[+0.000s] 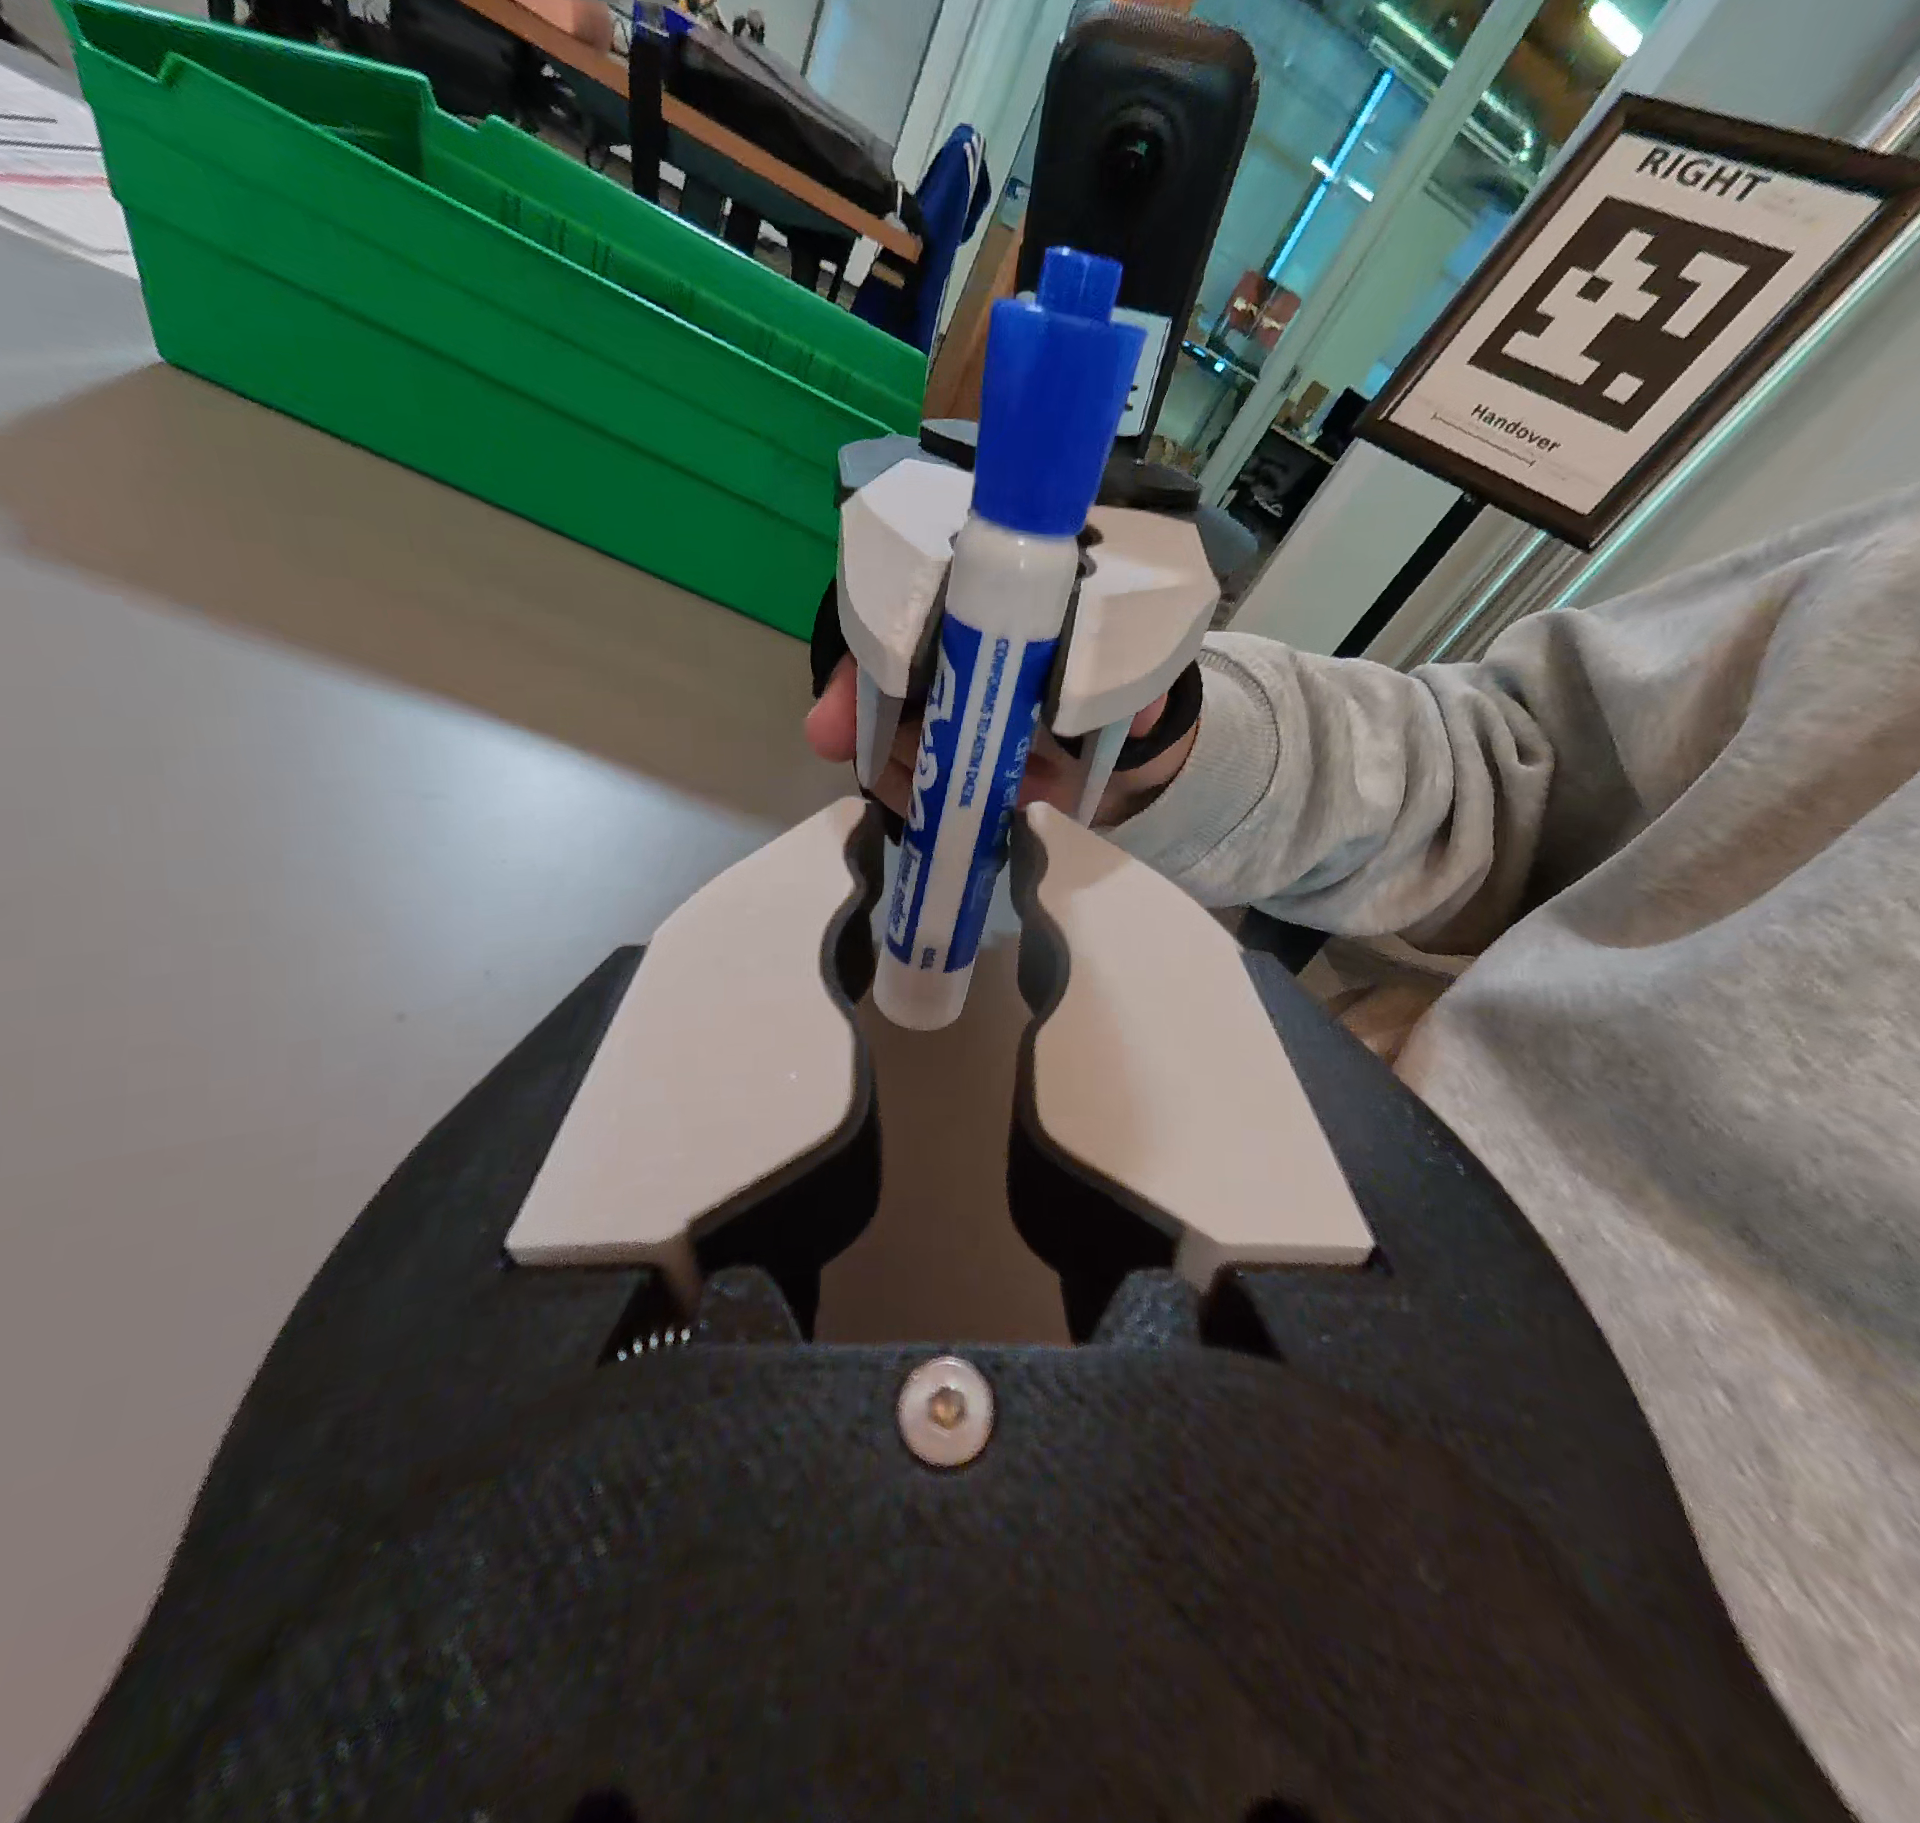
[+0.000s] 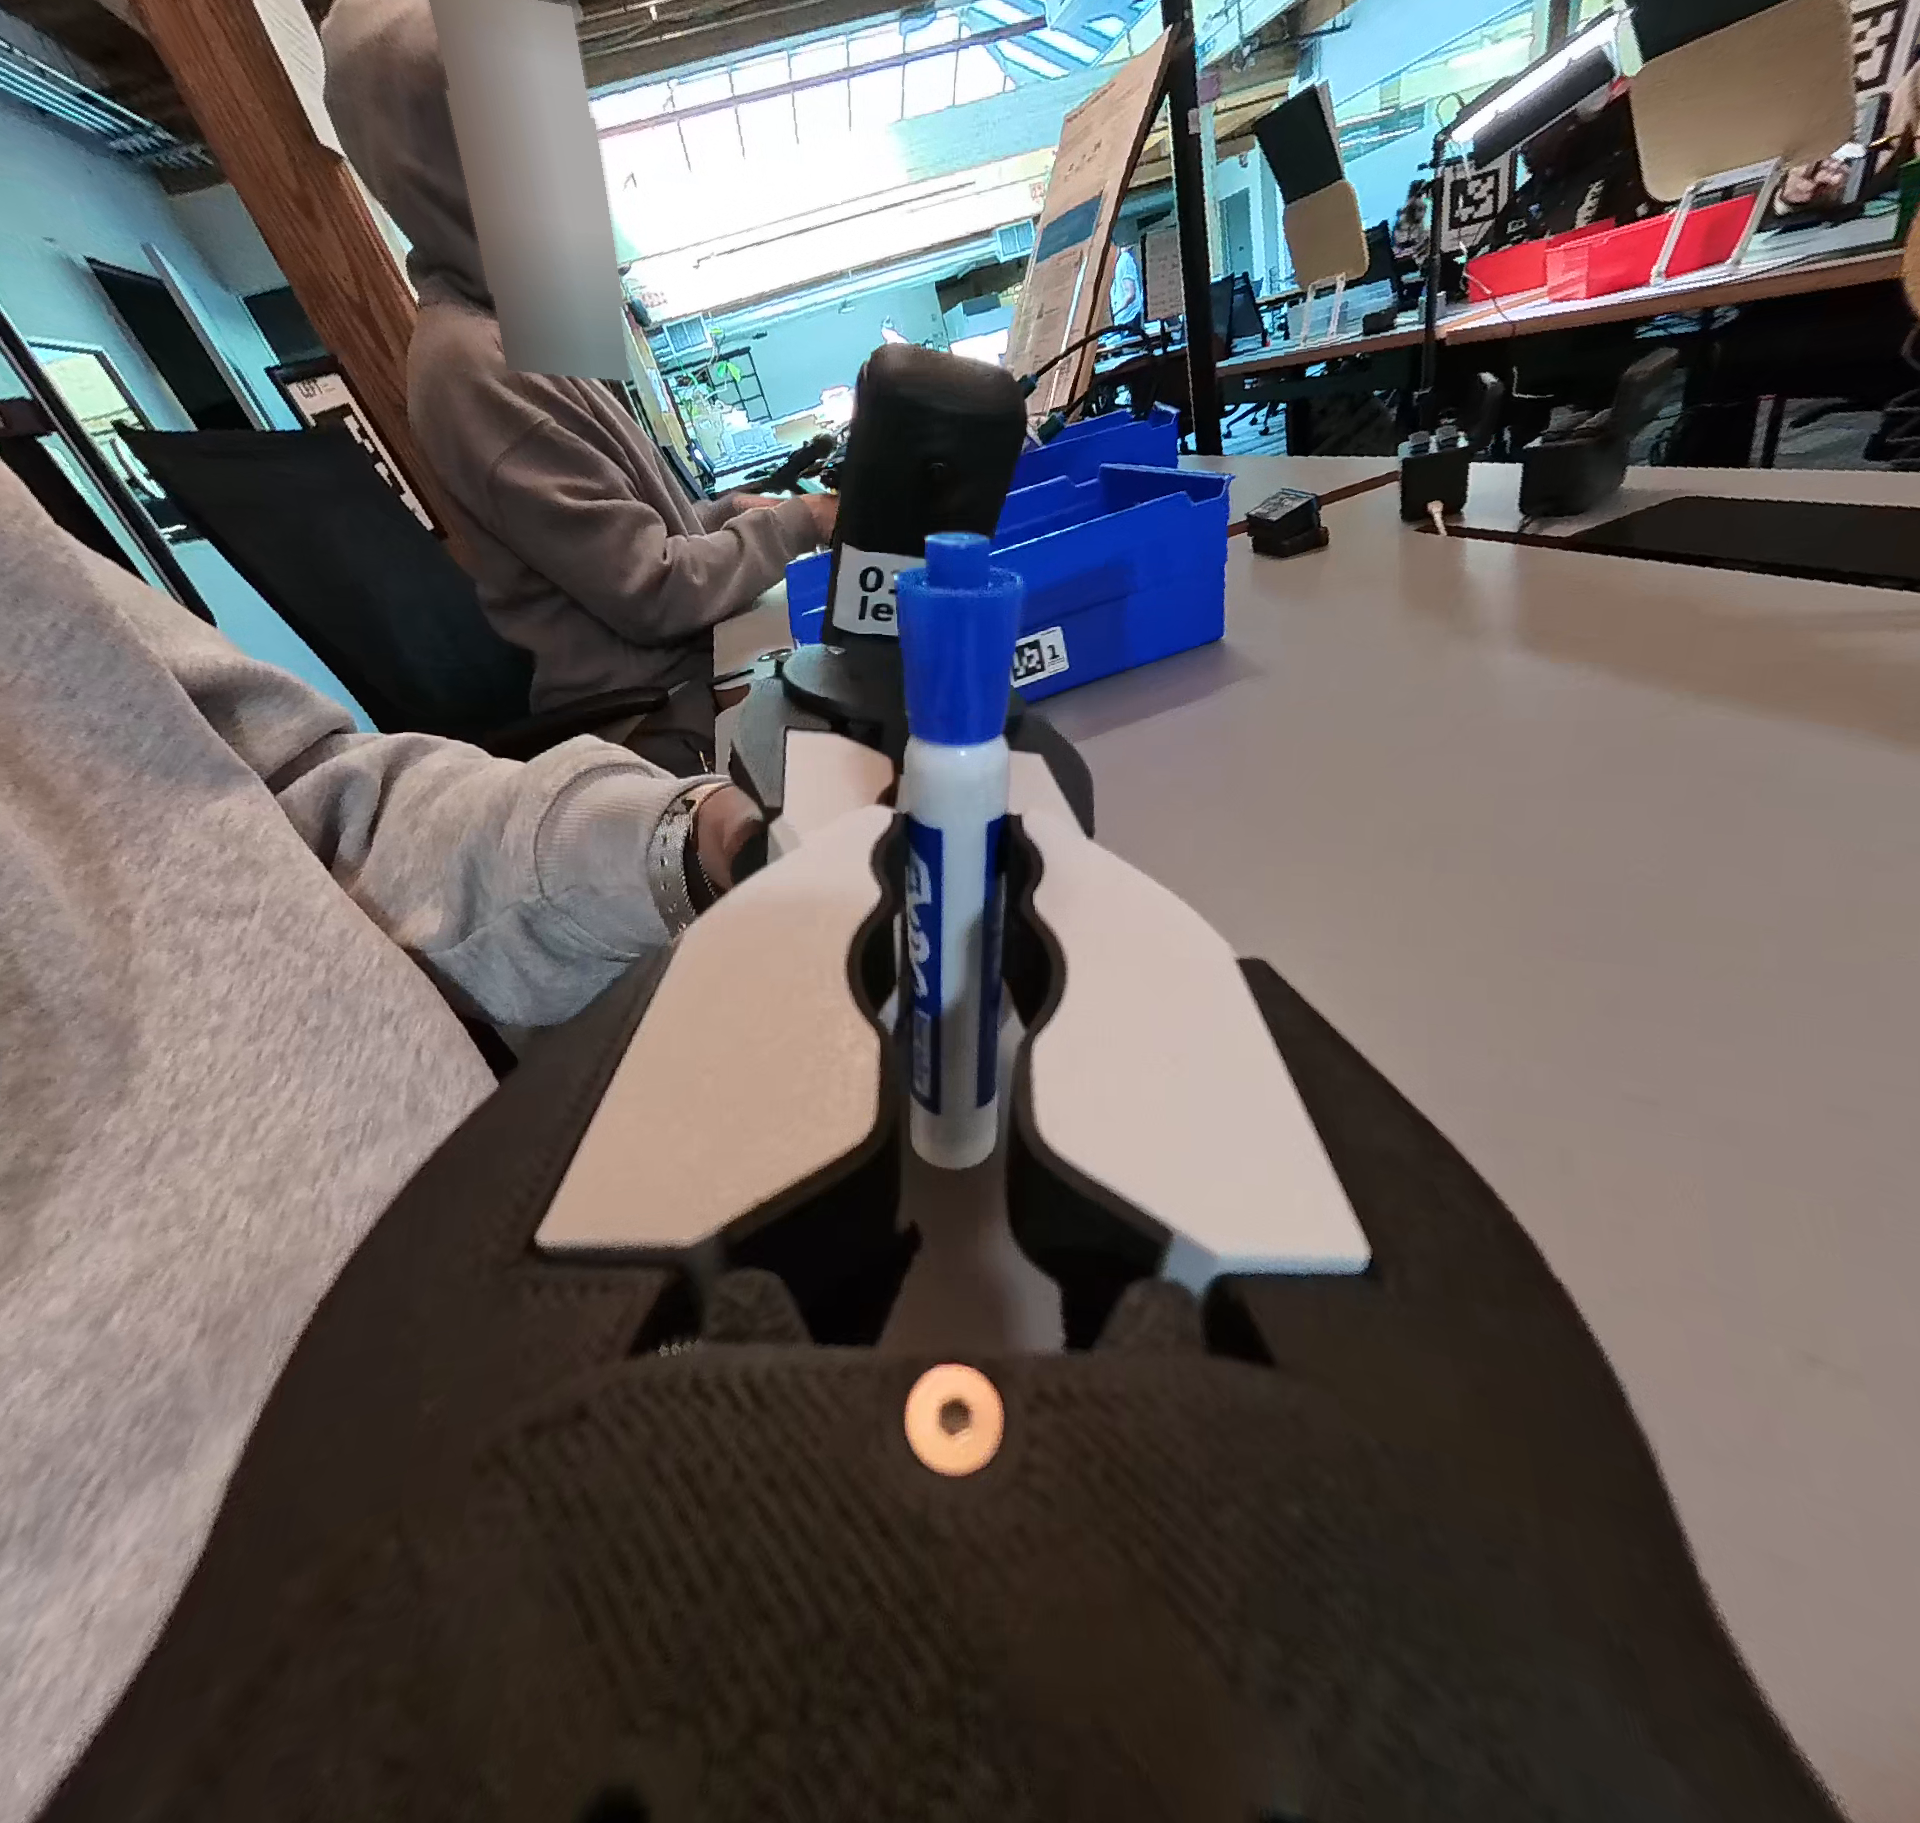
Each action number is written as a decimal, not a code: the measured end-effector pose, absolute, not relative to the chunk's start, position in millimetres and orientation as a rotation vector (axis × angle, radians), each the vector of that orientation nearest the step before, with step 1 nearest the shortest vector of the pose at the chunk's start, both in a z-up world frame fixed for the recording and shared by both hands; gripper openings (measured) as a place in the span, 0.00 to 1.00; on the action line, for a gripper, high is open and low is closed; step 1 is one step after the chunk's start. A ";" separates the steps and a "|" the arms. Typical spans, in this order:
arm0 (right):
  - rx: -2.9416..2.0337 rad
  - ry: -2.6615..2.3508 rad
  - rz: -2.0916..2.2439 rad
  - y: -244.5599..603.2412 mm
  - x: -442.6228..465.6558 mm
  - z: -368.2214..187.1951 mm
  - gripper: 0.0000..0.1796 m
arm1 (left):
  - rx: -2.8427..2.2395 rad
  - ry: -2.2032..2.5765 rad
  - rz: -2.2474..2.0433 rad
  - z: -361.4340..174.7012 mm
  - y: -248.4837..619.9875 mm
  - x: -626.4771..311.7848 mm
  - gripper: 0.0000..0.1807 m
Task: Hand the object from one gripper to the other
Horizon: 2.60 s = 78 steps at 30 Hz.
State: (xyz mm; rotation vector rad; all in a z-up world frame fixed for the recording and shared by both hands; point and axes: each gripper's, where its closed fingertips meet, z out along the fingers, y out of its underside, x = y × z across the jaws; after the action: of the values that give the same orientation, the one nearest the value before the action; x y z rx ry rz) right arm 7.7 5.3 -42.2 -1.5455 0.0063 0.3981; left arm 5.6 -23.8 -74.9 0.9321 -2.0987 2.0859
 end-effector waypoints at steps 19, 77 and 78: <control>-1.481 0.088 0.393 3.9 23.1 -36.8 0.28 | 0.925 -2.135 2.186 -57.2 -8.6 9.0 0.11; -1.626 -0.126 0.347 20.1 -22.4 -54.9 0.11 | 0.871 -1.861 2.635 43.3 12.5 -2.9 0.20; -1.626 -0.130 0.345 20.3 -23.2 -54.9 0.11 | 0.874 -1.857 2.633 43.1 13.0 -2.6 0.19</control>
State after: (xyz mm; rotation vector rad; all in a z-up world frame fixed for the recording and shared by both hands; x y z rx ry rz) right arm -23.2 20.3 -54.9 -1.6260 -0.1298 0.3447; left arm -2.6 13.0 43.1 0.8738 -1.8572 2.6326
